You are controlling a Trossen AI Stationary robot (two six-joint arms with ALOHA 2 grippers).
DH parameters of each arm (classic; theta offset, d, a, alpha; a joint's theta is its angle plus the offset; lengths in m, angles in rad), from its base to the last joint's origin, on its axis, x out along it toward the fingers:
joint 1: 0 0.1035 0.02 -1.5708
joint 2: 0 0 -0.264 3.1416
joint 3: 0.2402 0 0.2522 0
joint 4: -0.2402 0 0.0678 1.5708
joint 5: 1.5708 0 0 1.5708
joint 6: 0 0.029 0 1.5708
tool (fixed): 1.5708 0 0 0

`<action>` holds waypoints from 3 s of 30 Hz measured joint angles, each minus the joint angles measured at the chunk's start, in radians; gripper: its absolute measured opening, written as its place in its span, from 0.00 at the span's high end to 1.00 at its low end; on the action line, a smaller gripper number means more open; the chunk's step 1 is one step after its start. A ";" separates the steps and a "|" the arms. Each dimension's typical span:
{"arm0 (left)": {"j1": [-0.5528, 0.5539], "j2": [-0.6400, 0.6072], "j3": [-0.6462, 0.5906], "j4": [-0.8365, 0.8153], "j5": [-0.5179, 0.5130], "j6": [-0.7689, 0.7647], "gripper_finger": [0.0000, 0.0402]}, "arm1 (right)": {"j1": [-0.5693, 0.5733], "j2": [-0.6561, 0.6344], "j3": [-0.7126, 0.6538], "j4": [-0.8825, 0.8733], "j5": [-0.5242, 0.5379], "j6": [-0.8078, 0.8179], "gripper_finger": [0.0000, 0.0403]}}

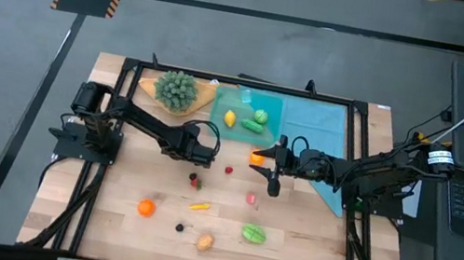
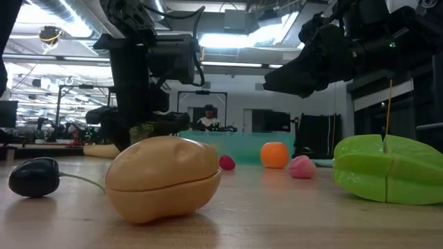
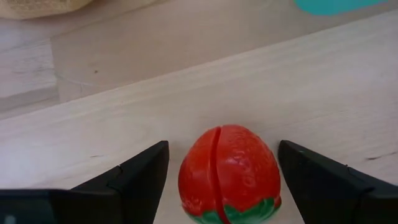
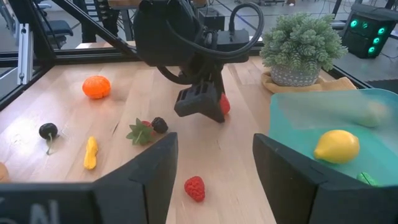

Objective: Pick and placing Produce into tupperware
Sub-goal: Put the left strawberry into the blue bin

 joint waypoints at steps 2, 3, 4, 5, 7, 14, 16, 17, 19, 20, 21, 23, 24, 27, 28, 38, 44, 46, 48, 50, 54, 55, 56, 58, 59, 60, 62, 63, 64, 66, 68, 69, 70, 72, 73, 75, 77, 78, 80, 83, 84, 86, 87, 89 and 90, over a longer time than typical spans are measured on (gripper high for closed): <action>0.000 0.000 0.000 0.000 0.001 0.000 0.30 | 0.000 0.000 0.000 0.000 0.000 0.000 0.48; 0.000 0.000 0.000 0.000 0.003 0.000 0.31 | 0.000 0.000 0.000 0.000 0.000 0.000 0.48; 0.000 0.000 0.000 0.000 0.007 0.000 0.32 | 0.000 0.000 0.000 0.000 0.000 0.000 0.48; 0.000 0.000 0.000 0.000 0.011 0.000 0.34 | 0.000 0.000 0.000 0.000 0.000 0.000 0.48; 0.001 0.000 0.000 0.001 0.017 0.001 0.37 | 0.000 0.000 0.000 0.000 0.000 0.000 0.48; 0.000 0.000 0.000 0.001 0.025 0.009 0.47 | 0.000 0.000 0.000 0.000 0.000 0.000 0.48; 0.000 0.000 0.000 0.000 0.025 0.029 0.50 | 0.000 0.000 0.000 -0.004 0.000 0.000 0.48; 0.000 -0.001 0.000 -0.002 0.025 0.031 0.51 | 0.000 0.000 0.000 -0.006 0.000 0.000 0.48; 0.000 -0.001 0.000 -0.004 0.025 0.032 0.52 | 0.000 0.000 0.000 -0.009 0.000 0.000 0.48; 0.000 -0.001 0.000 -0.004 0.026 0.038 0.53 | 0.000 0.000 0.000 -0.008 0.000 0.000 0.48; 0.000 -0.001 0.000 -0.003 0.027 0.049 0.53 | 0.000 0.000 0.000 -0.008 0.000 0.000 0.48; 0.000 -0.001 0.000 -0.003 0.028 0.055 0.52 | 0.000 0.000 0.000 -0.008 0.000 0.000 0.48; 0.000 -0.001 0.000 -0.003 0.028 0.057 0.52 | 0.000 0.000 0.000 -0.008 0.000 0.000 0.48; 0.000 -0.001 0.000 -0.003 0.029 0.066 0.51 | 0.000 0.000 0.000 -0.008 0.000 0.000 0.48; 0.000 -0.001 0.000 -0.003 0.029 0.073 0.51 | 0.000 0.000 0.000 -0.008 0.000 0.000 0.48; -0.002 -0.059 -0.002 -0.016 0.047 0.138 0.53 | 0.000 0.000 0.000 -0.016 0.000 0.000 0.48; -0.017 -0.173 -0.002 -0.040 -0.011 0.189 0.54 | 0.000 0.000 0.000 -0.016 0.000 0.000 0.48; -0.029 -0.218 -0.001 -0.039 -0.042 0.211 0.54 | 0.000 0.000 0.000 -0.016 0.000 0.000 0.48; -0.042 -0.262 -0.001 -0.043 -0.072 0.235 0.54 | 0.000 0.000 0.000 -0.016 0.000 0.006 0.48; -0.055 -0.306 -0.001 -0.040 -0.108 0.258 0.53 | 0.000 0.000 0.000 -0.016 0.000 0.021 0.48; -0.096 -0.376 -0.001 -0.033 -0.196 0.314 0.53 | 0.000 0.000 0.000 -0.015 0.000 0.023 0.48; -0.109 -0.389 -0.001 -0.035 -0.222 0.322 0.53 | 0.000 0.000 0.000 -0.015 0.000 0.022 0.48; -0.121 -0.404 -0.001 -0.033 -0.249 0.335 0.54 | 0.000 0.000 0.000 -0.014 0.000 0.022 0.48; -0.143 -0.425 -0.001 -0.033 -0.290 0.369 0.54 | 0.000 0.000 0.000 -0.014 0.000 0.022 0.48; -0.153 -0.434 0.000 -0.033 -0.299 0.382 0.54 | 0.000 0.000 0.000 -0.014 0.000 0.021 0.48; -0.162 -0.444 0.000 -0.034 -0.306 0.398 0.54 | 0.000 0.000 0.000 -0.014 0.000 0.021 0.48; -0.180 -0.458 0.000 -0.033 -0.320 0.424 0.54 | 0.000 0.000 0.000 -0.013 0.000 0.021 0.48; -0.188 -0.463 0.000 -0.033 -0.323 0.433 0.54 | 0.000 0.000 0.000 -0.013 0.000 0.021 0.48; -0.196 -0.468 0.000 -0.032 -0.329 0.446 0.54 | 0.000 0.000 0.000 -0.013 0.000 0.021 0.48; -0.214 -0.481 0.000 -0.028 -0.349 0.463 0.54 | 0.000 0.000 0.000 -0.013 0.000 0.021 0.48; -0.234 -0.485 0.000 -0.025 -0.369 0.478 0.54 | 0.000 0.000 0.000 -0.012 0.000 0.023 0.48; -0.243 -0.484 0.000 -0.026 -0.371 0.482 0.54 | 0.000 0.000 0.000 -0.012 0.000 0.023 0.48; -0.251 -0.484 0.000 -0.026 -0.372 0.487 0.54 | 0.000 0.000 0.000 -0.012 -0.001 0.023 0.48; -0.273 -0.482 -0.001 -0.017 -0.373 0.496 0.54 | 0.000 0.000 0.000 -0.012 -0.007 0.023 0.48; -0.283 -0.479 -0.010 0.010 -0.375 0.498 0.54 | 0.000 0.000 0.000 -0.012 -0.008 0.024 0.48; -0.307 -0.477 -0.046 0.066 -0.385 0.514 0.54 | 0.000 0.000 0.000 -0.012 -0.008 0.025 0.48; -0.332 -0.477 -0.090 0.159 -0.408 0.542 0.54 | 0.000 0.000 0.000 -0.012 -0.008 0.031 0.48; -0.343 -0.477 -0.113 0.208 -0.412 0.556 0.54 | 0.000 0.000 0.000 -0.012 -0.008 0.039 0.48; -0.361 -0.478 -0.162 0.305 -0.412 0.596 0.55 | 0.000 0.000 0.000 -0.011 -0.009 0.046 0.48; -0.372 -0.478 -0.225 0.457 -0.396 0.666 0.55 | 0.000 0.000 0.000 -0.011 -0.009 0.045 0.48; -0.372 -0.478 -0.244 0.505 -0.379 0.694 0.55 | 0.000 0.000 0.000 -0.011 -0.009 0.045 0.48; -0.371 -0.481 -0.281 0.615 -0.332 0.766 0.55 | 0.000 0.000 0.000 -0.011 -0.013 0.045 0.48; -0.366 -0.481 -0.296 0.673 -0.304 0.806 0.55 | 0.000 0.000 0.000 -0.011 -0.025 0.042 0.48; -0.355 -0.481 -0.325 0.788 -0.241 0.891 0.55 | 0.000 0.000 0.000 -0.008 -0.065 0.022 0.48; -0.347 -0.481 -0.338 0.847 -0.213 0.934 0.55 | 0.002 0.000 0.000 -0.003 -0.091 0.017 0.48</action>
